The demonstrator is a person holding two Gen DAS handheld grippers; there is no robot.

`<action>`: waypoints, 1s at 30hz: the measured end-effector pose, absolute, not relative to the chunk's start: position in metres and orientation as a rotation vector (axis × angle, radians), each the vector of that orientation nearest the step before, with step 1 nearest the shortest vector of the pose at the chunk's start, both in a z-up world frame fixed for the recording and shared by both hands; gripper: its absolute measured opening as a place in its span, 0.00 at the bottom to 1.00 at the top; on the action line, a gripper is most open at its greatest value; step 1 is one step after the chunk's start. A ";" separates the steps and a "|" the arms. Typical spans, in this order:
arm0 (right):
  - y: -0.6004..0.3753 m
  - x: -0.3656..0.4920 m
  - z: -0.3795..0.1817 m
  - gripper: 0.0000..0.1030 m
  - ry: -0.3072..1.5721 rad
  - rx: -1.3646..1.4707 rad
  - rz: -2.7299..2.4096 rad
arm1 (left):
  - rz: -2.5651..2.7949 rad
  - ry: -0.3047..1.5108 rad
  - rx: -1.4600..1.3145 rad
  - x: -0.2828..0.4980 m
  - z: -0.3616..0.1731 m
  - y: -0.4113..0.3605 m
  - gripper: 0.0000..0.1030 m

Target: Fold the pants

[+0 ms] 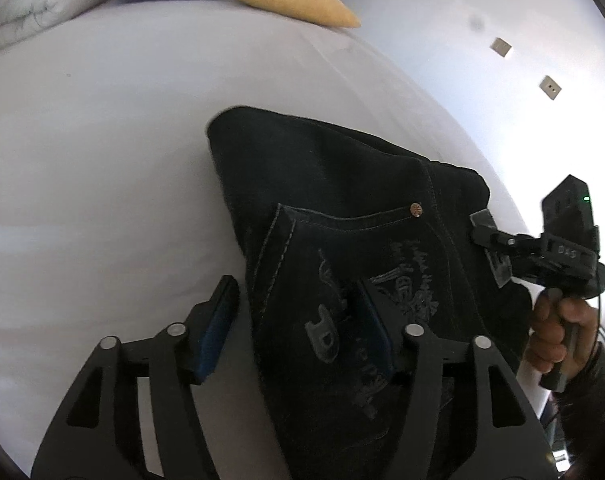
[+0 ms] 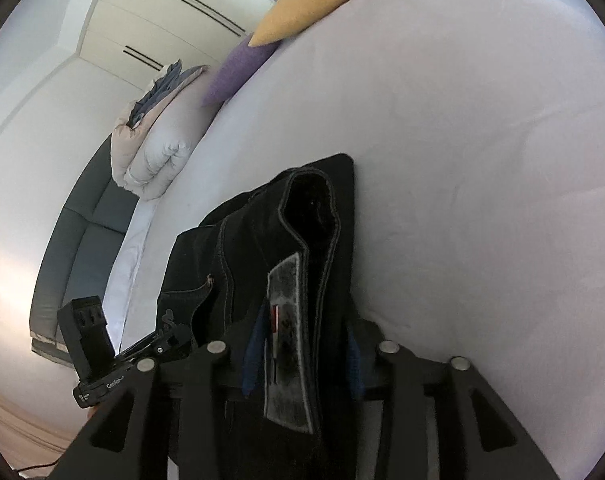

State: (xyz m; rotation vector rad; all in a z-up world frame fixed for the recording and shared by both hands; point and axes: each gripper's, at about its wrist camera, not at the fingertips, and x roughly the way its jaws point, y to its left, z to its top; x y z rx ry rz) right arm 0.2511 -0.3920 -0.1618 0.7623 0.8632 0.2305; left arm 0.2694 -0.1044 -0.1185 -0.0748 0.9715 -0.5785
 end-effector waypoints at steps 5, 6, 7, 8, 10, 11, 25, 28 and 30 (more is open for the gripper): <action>-0.391 0.206 -0.127 0.61 0.794 0.672 0.037 | -0.481 0.785 -0.011 0.225 -0.084 -0.091 0.66; -0.389 0.197 -0.117 0.62 0.768 0.641 0.012 | -0.458 0.713 0.012 0.204 -0.069 -0.084 0.72; -0.386 0.178 -0.102 0.62 0.718 0.584 -0.024 | -0.419 0.623 0.041 0.178 -0.054 -0.079 0.85; -0.379 0.164 -0.088 0.66 0.675 0.538 -0.048 | -0.378 0.552 0.062 0.156 -0.041 -0.077 0.97; -0.363 0.131 -0.056 0.78 0.567 0.433 -0.101 | -0.299 0.381 0.101 0.111 -0.012 -0.070 1.00; -0.351 0.110 -0.037 0.88 0.491 0.374 -0.129 | -0.281 0.319 0.121 0.093 -0.001 -0.069 1.00; -0.246 -0.061 0.125 1.00 -0.034 0.029 -0.310 | -0.034 0.067 0.232 -0.060 0.124 -0.052 1.00; -0.238 -0.081 0.142 1.00 -0.041 0.024 -0.319 | -0.045 0.142 0.150 -0.082 0.140 -0.034 1.00; -0.236 -0.087 0.146 1.00 0.008 0.037 -0.320 | -0.099 0.241 0.073 -0.082 0.140 -0.029 1.00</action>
